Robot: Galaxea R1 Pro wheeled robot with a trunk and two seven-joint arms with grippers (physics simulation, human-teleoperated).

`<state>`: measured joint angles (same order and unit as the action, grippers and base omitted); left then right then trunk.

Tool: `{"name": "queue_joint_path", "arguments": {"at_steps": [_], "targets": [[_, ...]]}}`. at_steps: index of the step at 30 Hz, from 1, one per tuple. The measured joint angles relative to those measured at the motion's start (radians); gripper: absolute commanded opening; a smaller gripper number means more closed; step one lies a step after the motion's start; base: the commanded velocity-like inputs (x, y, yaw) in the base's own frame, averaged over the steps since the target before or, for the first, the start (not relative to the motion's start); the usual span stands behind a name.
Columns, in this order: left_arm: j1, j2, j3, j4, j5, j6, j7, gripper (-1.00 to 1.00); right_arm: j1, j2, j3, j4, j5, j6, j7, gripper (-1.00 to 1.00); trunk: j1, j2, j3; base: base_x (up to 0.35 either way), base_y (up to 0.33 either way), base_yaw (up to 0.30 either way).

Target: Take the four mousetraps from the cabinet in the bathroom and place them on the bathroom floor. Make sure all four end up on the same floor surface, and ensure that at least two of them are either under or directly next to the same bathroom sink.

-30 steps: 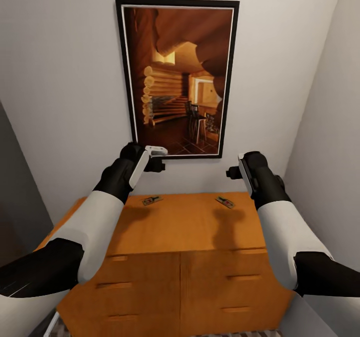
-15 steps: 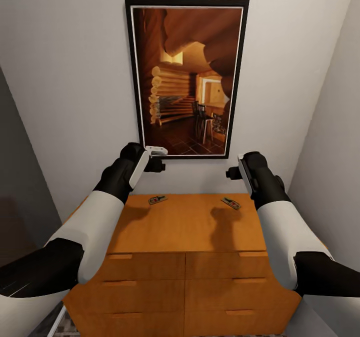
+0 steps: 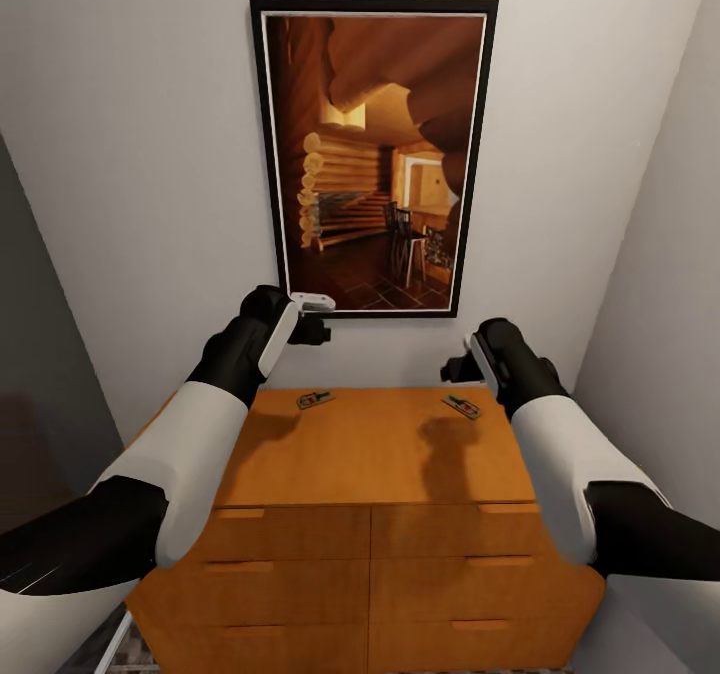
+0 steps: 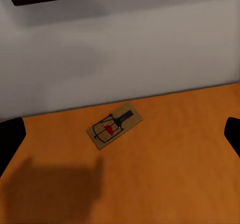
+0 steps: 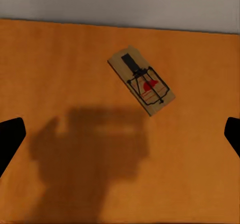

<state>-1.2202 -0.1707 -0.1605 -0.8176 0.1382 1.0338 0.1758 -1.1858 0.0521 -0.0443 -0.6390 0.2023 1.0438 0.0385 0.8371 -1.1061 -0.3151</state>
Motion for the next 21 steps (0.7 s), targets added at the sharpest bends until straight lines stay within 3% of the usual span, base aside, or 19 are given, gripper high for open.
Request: {"name": "queue_joint_path", "arguments": {"at_steps": [12,21], "targets": [[0.000,-0.001,-0.001,0.026,0.000,-0.001,0.000,1.00,-0.059,-0.034,0.000,0.104,-0.003,0.000,0.061,1.00,0.000,0.000,0.000,0.020,0.000,0.000],[0.000,0.000,-0.001,0.059,-0.003,-0.002,-0.001,1.00,-0.065,-0.041,0.000,0.112,0.001,0.000,0.065,1.00,-0.001,0.000,0.000,0.237,-0.048,0.000]]}}
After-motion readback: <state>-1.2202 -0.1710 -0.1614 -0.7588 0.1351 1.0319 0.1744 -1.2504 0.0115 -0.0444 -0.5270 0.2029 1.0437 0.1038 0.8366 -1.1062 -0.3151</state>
